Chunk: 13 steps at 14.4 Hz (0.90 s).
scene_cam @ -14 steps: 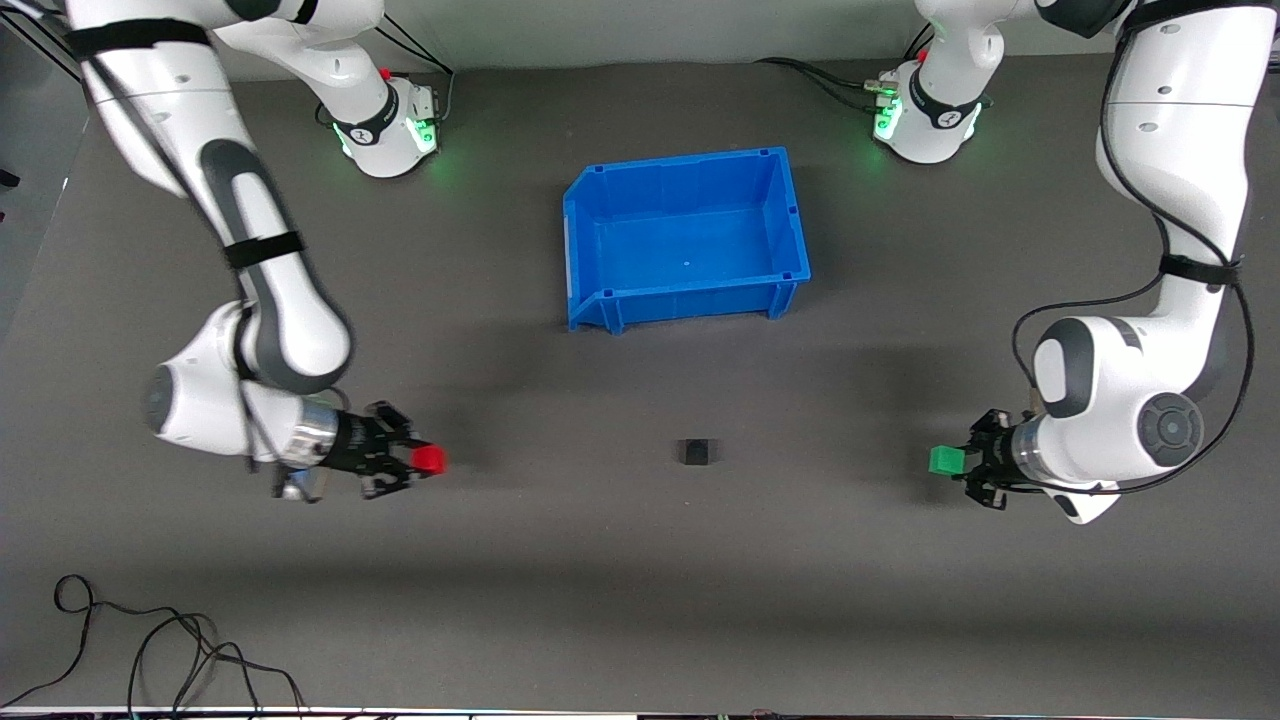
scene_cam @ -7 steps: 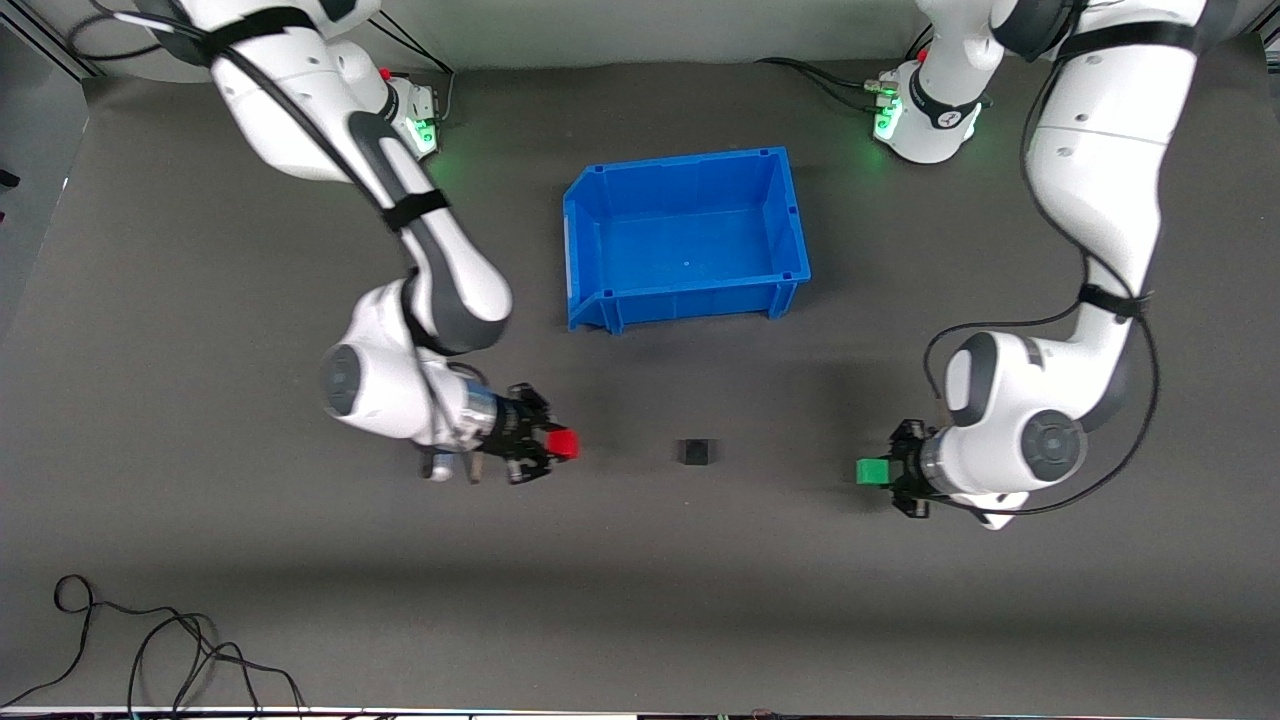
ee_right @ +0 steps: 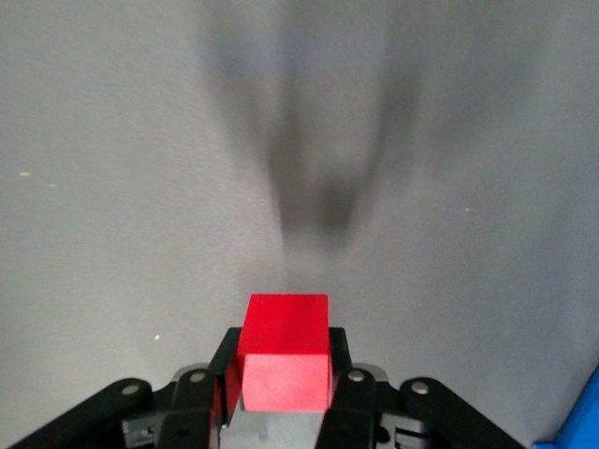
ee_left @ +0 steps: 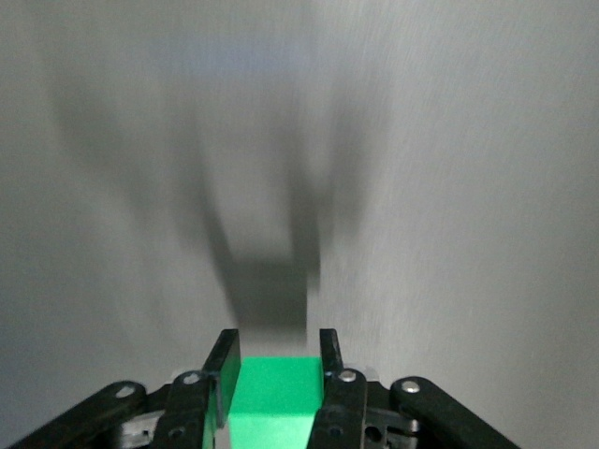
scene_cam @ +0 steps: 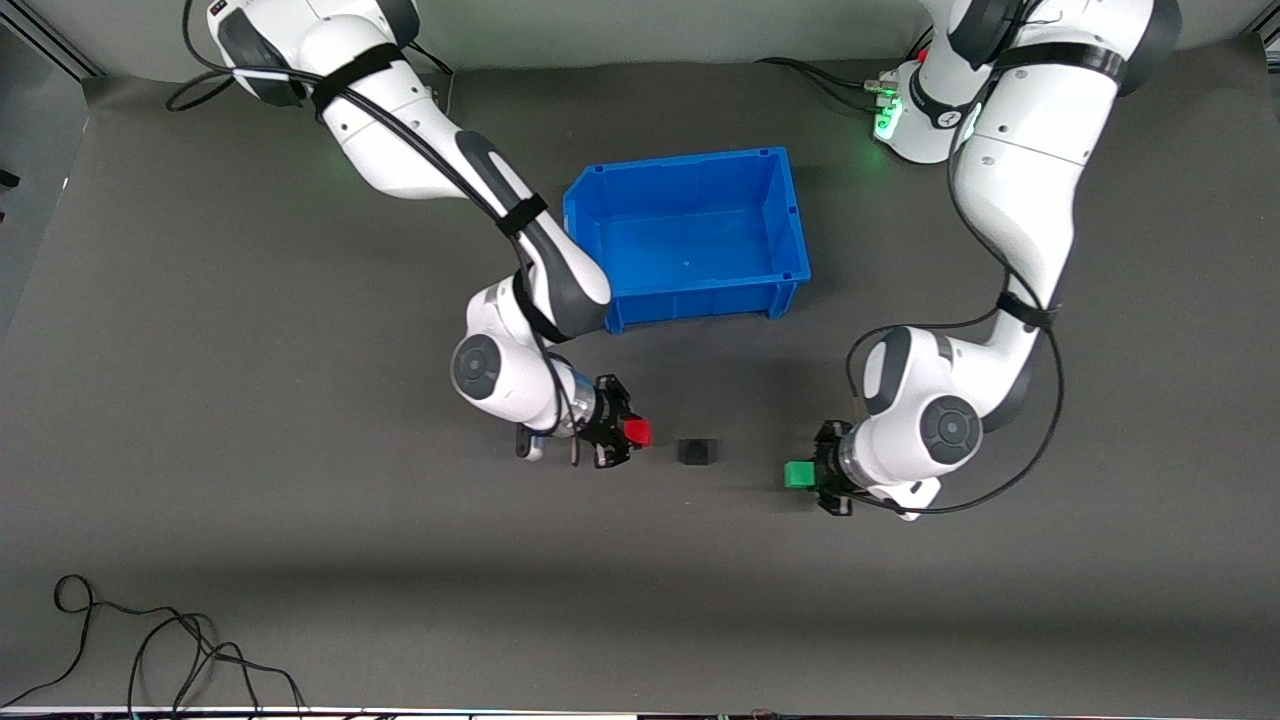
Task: Attach green and red cubes to black cube
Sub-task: 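Carry the red cube with the right gripper while the left gripper carries green, then press the red and green cubes against the black cube with both grippers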
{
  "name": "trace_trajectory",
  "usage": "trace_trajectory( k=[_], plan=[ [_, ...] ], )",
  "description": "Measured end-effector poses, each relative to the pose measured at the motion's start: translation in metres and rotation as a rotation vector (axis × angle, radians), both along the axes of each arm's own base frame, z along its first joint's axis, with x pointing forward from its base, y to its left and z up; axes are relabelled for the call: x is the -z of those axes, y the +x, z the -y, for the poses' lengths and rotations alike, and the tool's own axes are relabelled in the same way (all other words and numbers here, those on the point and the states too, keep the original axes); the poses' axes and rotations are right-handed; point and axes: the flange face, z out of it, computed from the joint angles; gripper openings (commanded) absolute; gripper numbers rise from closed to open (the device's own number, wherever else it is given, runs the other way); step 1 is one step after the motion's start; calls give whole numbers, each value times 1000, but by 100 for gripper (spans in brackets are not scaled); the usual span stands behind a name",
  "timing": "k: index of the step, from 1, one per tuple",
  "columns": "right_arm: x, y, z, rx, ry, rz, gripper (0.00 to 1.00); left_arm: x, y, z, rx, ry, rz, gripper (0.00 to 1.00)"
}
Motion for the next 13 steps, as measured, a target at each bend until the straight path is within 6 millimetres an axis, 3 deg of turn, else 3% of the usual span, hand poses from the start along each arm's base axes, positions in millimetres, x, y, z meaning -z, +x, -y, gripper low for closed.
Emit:
trace_trajectory(
  k=[6,9,13],
  plan=[
    [31,-3,-12,34,-31,8,24,12,-20,46,-77,0,-35,0],
    [36,-5,-18,39,-30,15,24,23,-31,66,-72,6,-53,0],
    [32,-4,-25,47,-21,26,21,24,-38,79,-67,7,-56,0]
  ],
)
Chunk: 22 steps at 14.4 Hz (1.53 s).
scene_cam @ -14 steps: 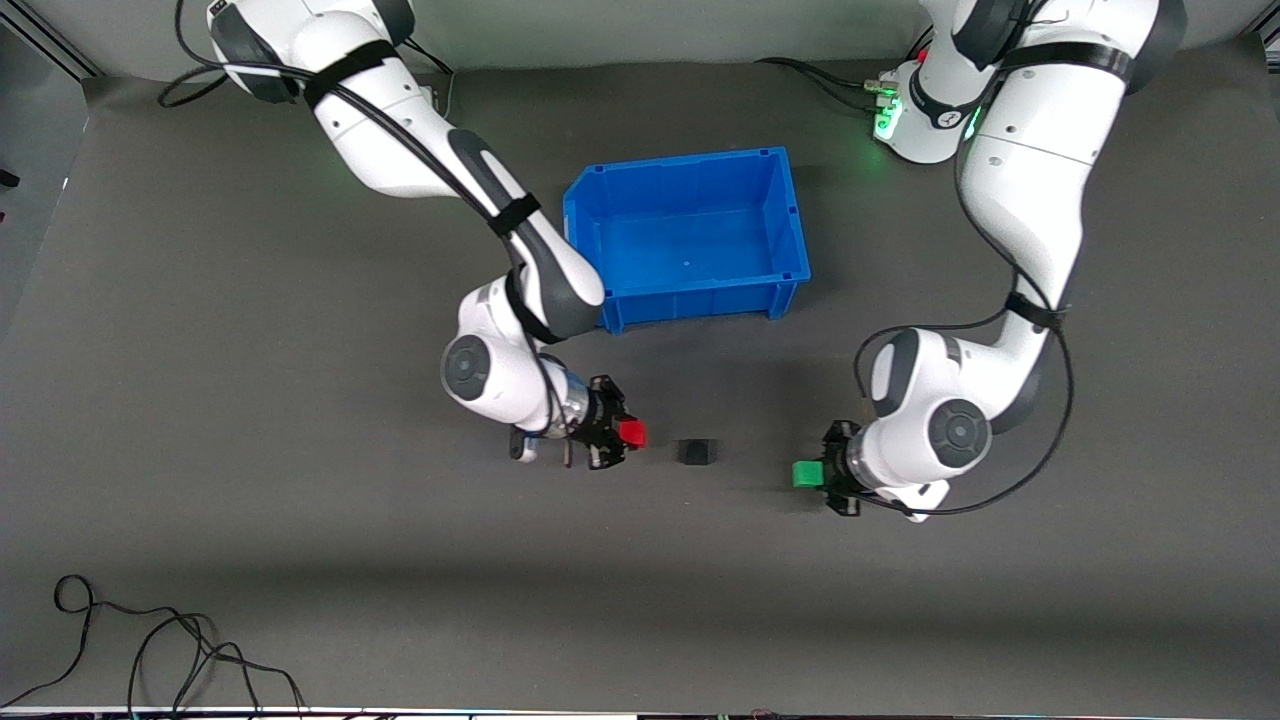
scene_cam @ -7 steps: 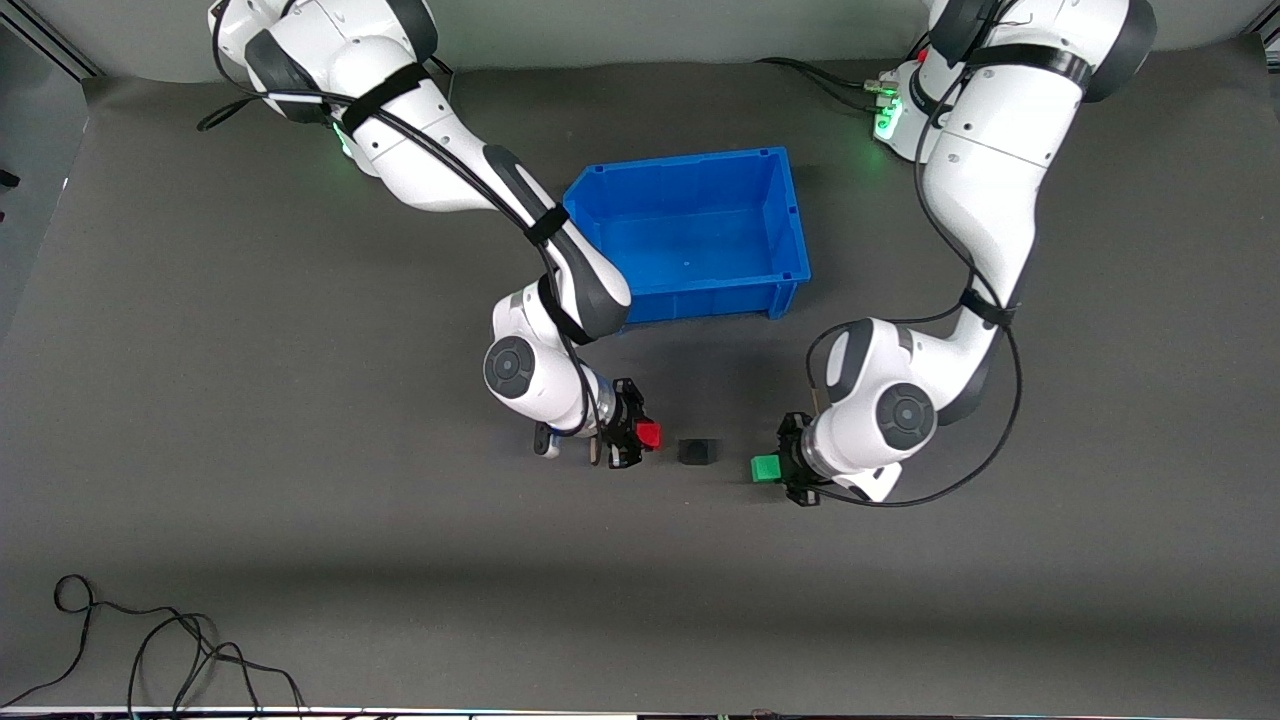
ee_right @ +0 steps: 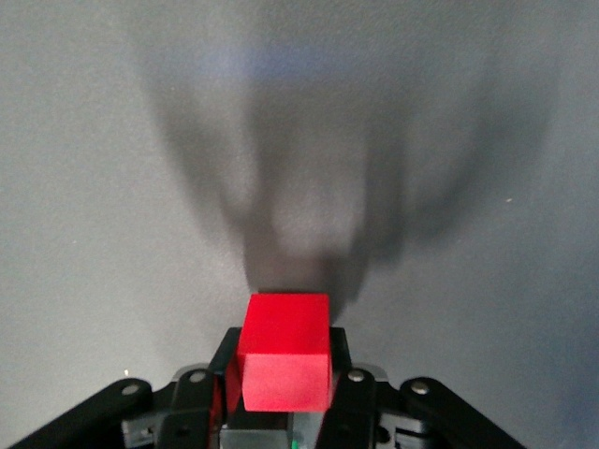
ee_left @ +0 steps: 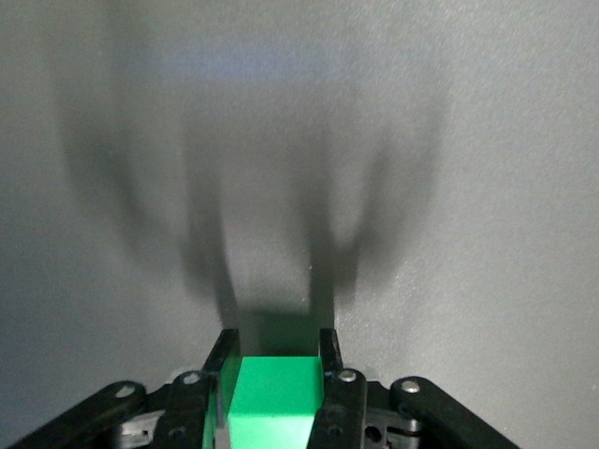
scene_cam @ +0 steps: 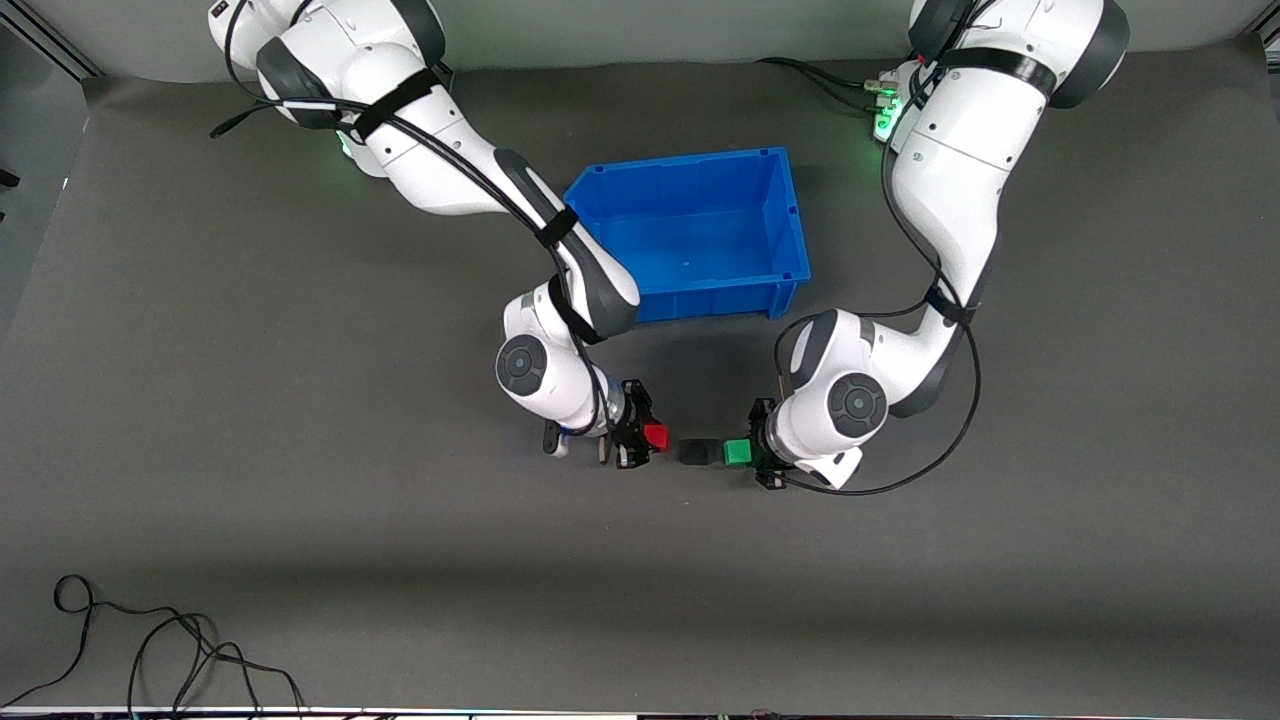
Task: Attach green and red cubes to black cube
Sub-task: 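Press the red and green cubes against the black cube with both grippers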
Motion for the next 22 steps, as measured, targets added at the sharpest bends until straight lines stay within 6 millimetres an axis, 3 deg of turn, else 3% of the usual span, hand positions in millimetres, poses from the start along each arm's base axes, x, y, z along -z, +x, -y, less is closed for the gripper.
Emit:
trace_trajectory(
  k=[9,22],
  plan=[
    [8,14,-11,20,16,26,20,5,2,9,-33,-20,59,0],
    [7,11,-19,19,21,34,22,4,-5,25,-2,-15,64,0]
  ],
)
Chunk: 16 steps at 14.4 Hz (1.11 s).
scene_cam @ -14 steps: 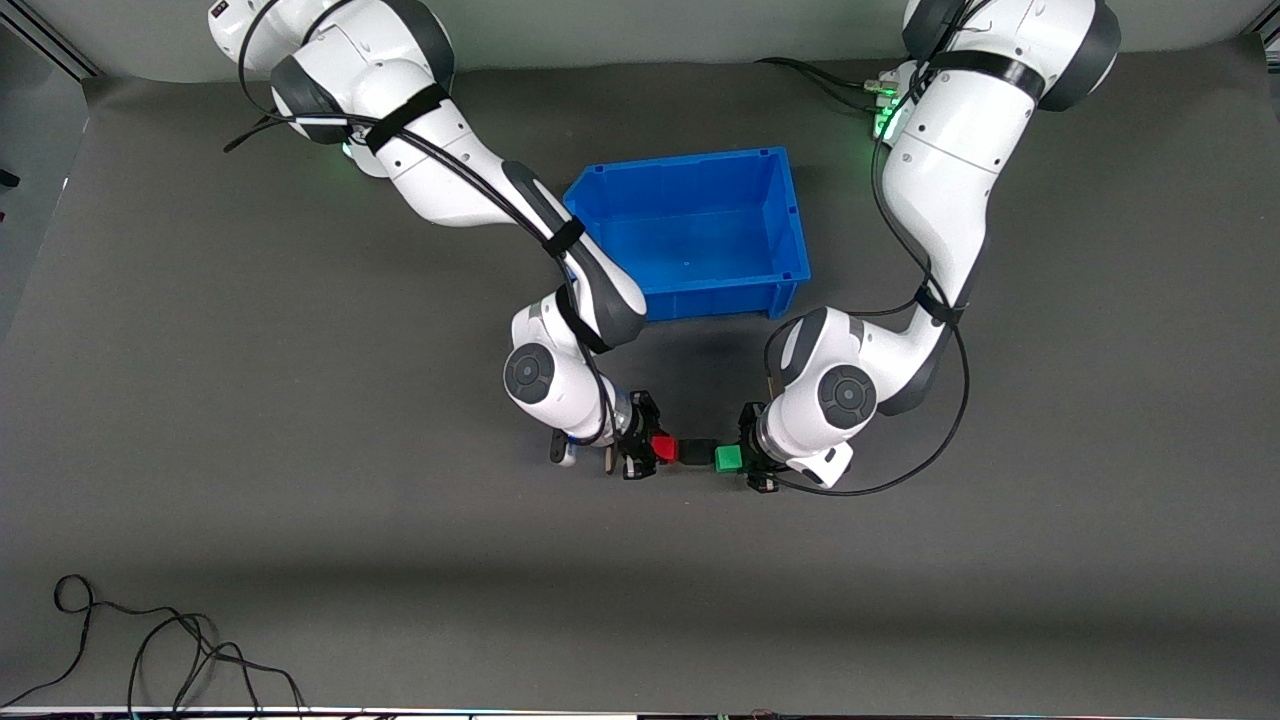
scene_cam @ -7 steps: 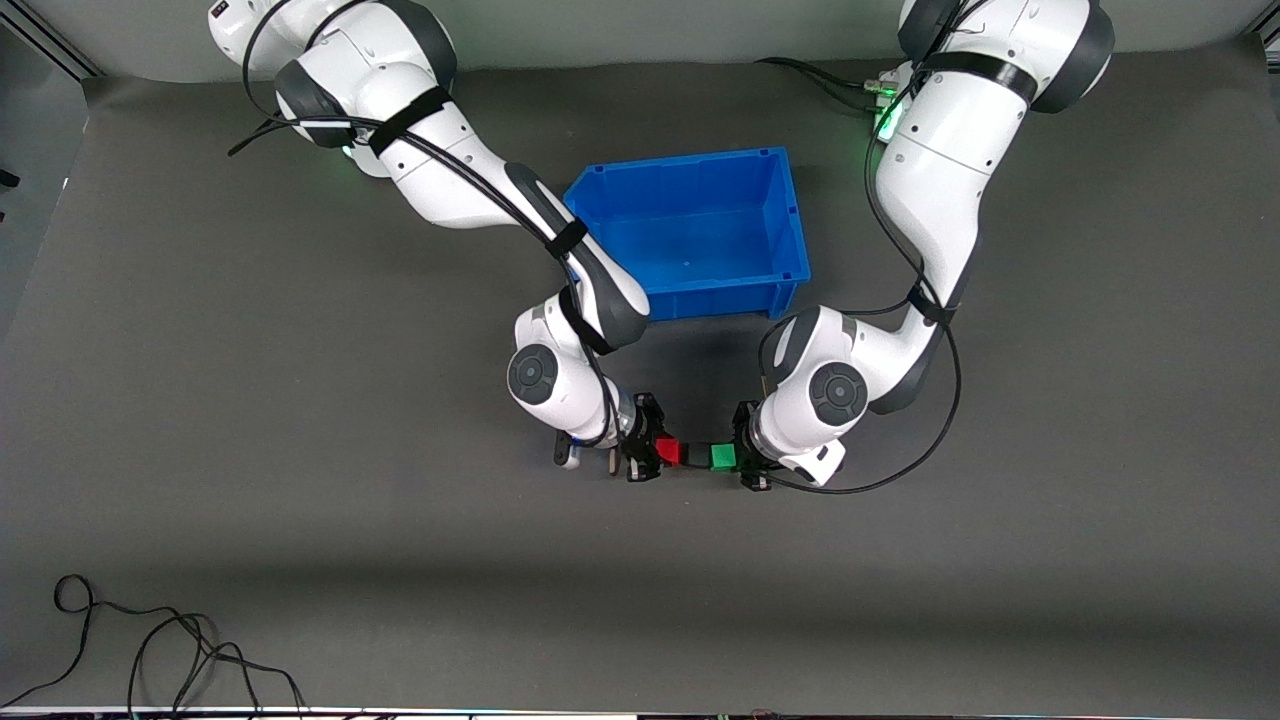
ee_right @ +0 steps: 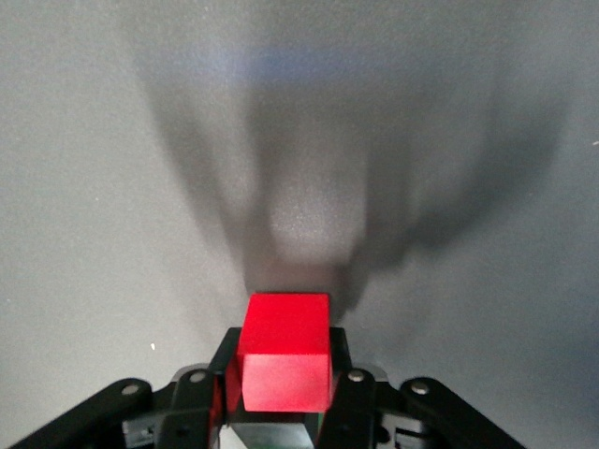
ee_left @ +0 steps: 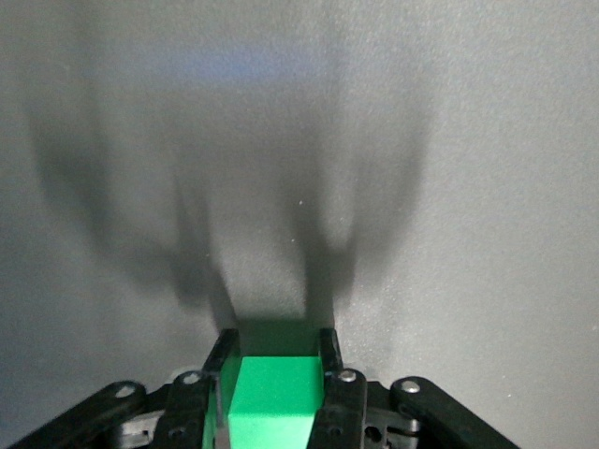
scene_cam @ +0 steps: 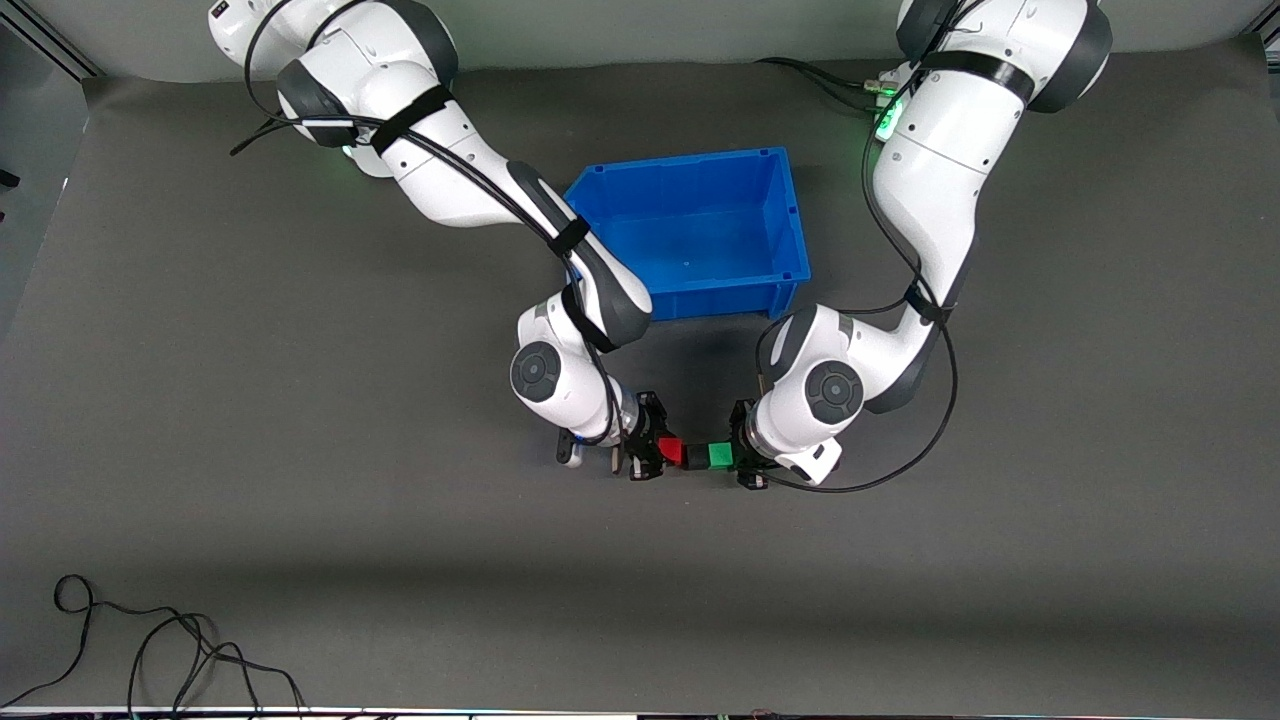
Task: Attach green and red cubes to black cube
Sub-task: 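Press the red and green cubes against the black cube with both grippers, then open both grippers and lift them away from the cubes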
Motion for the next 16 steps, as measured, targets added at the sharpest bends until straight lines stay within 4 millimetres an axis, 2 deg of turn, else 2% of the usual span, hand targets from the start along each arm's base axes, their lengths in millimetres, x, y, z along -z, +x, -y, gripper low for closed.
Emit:
trace_trajectory(
  k=[1,2,3,4,9,10,11,12,16],
  plan=[
    [0,0,0,0,0,3,28,0,-1,1,12,9,6,0],
    [-1,0,-1,2,1,9,58,0,-1,2,21,16,11,0],
    [-1,1,-1,3,2,13,83,0,-1,2,25,19,13,0],
    [-1,1,-1,5,3,16,99,0,-1,3,28,20,14,0],
    [-4,1,-3,0,0,37,100,-1,-4,7,36,21,15,0],
    [-6,3,-3,-6,-4,48,100,-1,-4,7,36,21,15,13],
    [-10,6,-2,-12,-10,62,100,-1,-4,7,36,21,15,42],
    [-16,10,0,-15,-18,80,100,-1,-3,7,36,21,16,99],
    [-42,33,33,-77,-136,110,100,-5,2,5,36,26,31,100]
  ],
)
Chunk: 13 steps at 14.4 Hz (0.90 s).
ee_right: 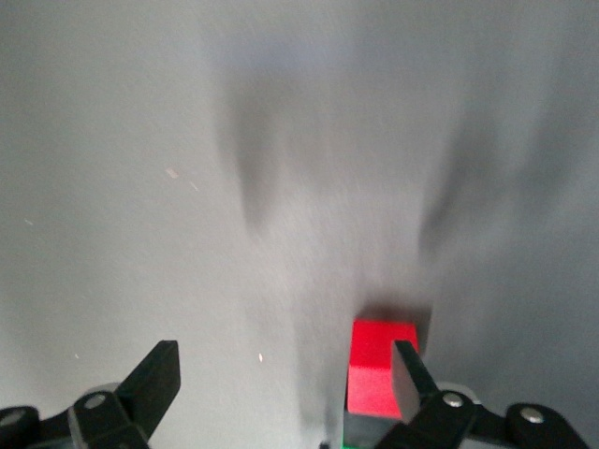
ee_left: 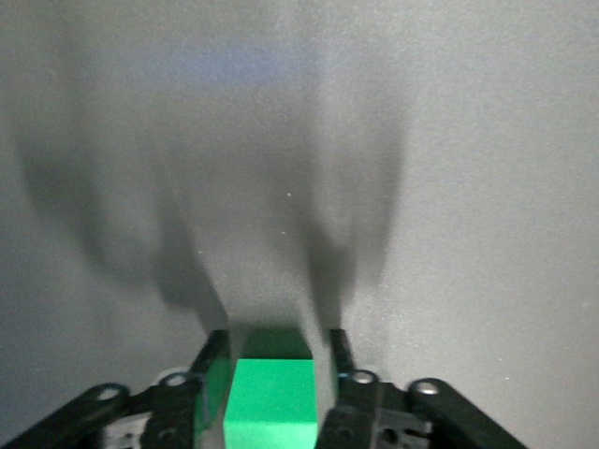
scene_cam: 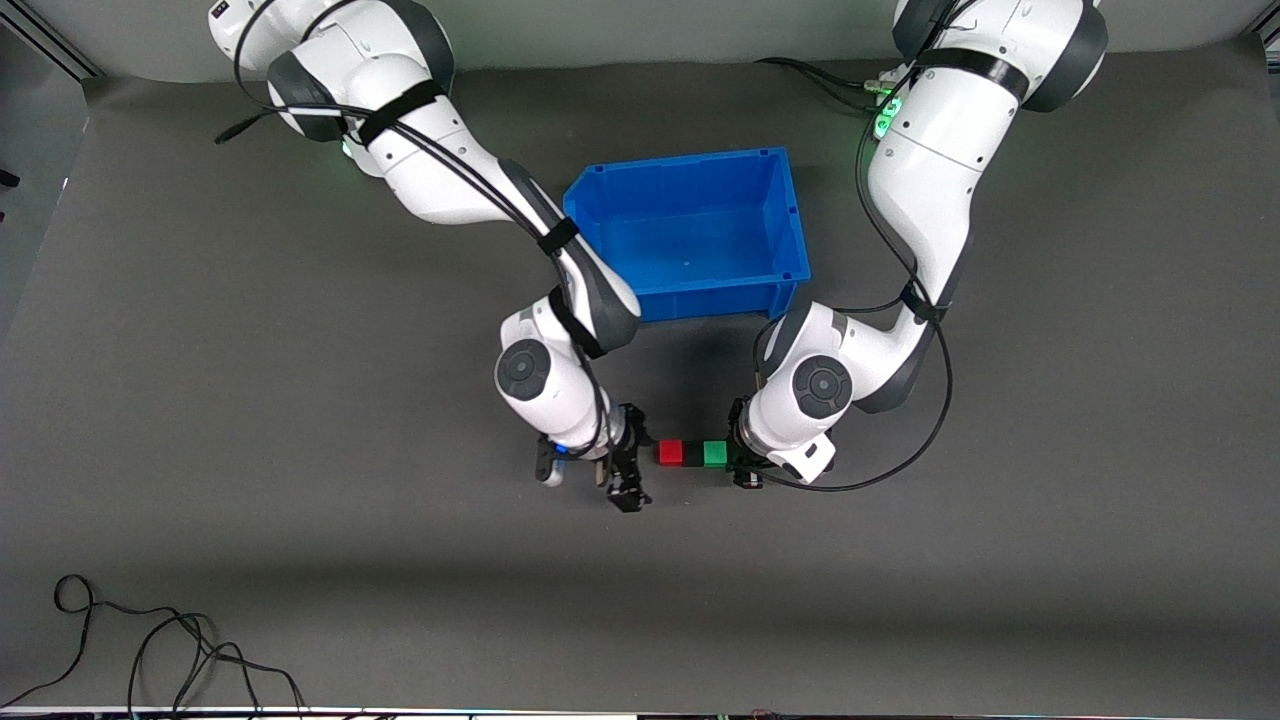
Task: Attach green and red cubes to black cube
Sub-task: 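Open both grippers and lift them away from the cubes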
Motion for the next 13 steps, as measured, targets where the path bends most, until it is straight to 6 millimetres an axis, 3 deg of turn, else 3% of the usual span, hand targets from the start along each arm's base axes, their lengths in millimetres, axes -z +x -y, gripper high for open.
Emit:
trace_trajectory(
  k=[3,5,7,10,13],
  plan=[
    [-31,17,39,-154,-91,-24,100,-11,7,-3,18,19,21,100],
    [-54,32,81,-310,-121,-44,100,-41,17,-13,44,50,44,100],
    [-79,47,129,-445,-126,-51,100,-89,32,-43,91,71,49,100],
    [-123,58,188,-652,-116,-40,100,-159,43,-103,216,100,38,100],
    [-174,53,244,-870,-109,-50,100,-206,48,-159,273,119,40,100]
  ],
)
